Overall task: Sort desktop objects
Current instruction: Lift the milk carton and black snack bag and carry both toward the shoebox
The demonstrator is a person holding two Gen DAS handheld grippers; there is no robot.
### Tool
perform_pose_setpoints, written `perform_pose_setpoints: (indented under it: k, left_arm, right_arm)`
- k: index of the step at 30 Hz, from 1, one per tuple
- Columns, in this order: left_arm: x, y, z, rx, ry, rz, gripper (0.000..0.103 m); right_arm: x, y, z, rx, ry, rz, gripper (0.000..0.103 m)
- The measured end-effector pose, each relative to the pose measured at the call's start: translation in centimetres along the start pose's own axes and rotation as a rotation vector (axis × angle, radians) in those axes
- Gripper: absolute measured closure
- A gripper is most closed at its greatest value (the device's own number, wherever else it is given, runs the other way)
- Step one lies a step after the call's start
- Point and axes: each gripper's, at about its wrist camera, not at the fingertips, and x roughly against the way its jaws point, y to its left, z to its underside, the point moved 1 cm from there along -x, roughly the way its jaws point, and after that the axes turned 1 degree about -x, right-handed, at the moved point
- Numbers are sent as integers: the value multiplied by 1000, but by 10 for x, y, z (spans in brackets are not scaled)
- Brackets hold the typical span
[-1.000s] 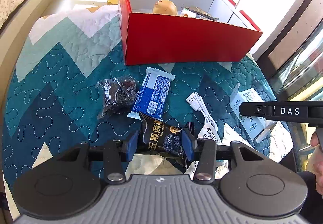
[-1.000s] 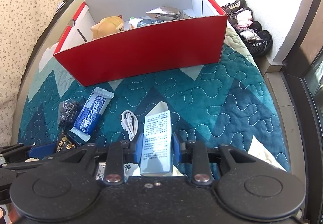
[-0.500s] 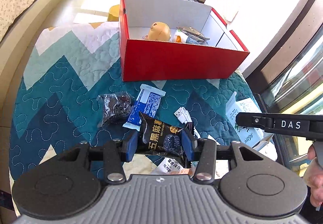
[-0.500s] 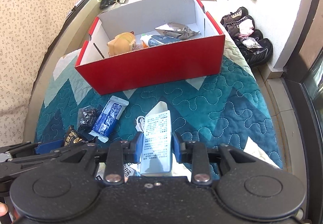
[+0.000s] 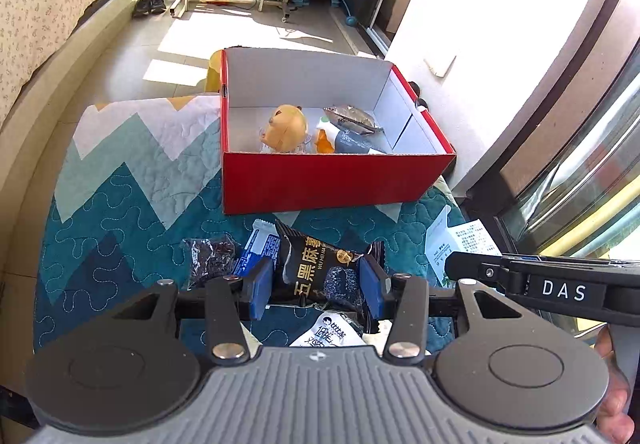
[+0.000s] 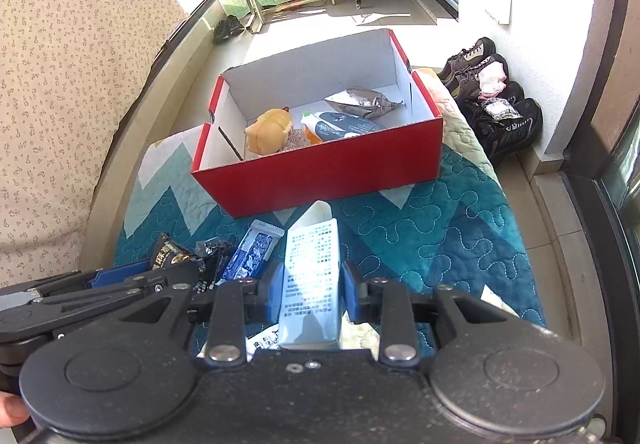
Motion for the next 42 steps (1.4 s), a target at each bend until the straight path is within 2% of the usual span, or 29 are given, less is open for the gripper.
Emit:
perform_pose_setpoints:
  k: [7,19,28,42]
  left_arm:
    - [6,-18,-20,-44,-37,18,58]
    - [-2,-24,-56,-74,-83,16,58]
    - [-19,-22,-83,-100,-105,5,58]
    - [-69,-10,-124,-114,-99,-5,58]
  right_arm:
    - [15,3,-16,24,-33,-11,73]
    - [14,3,-50,57,-81,2,73]
    - [-2,4,-76,80,-96,21,73]
    - [-45,-12,-119,73,-111,55,73]
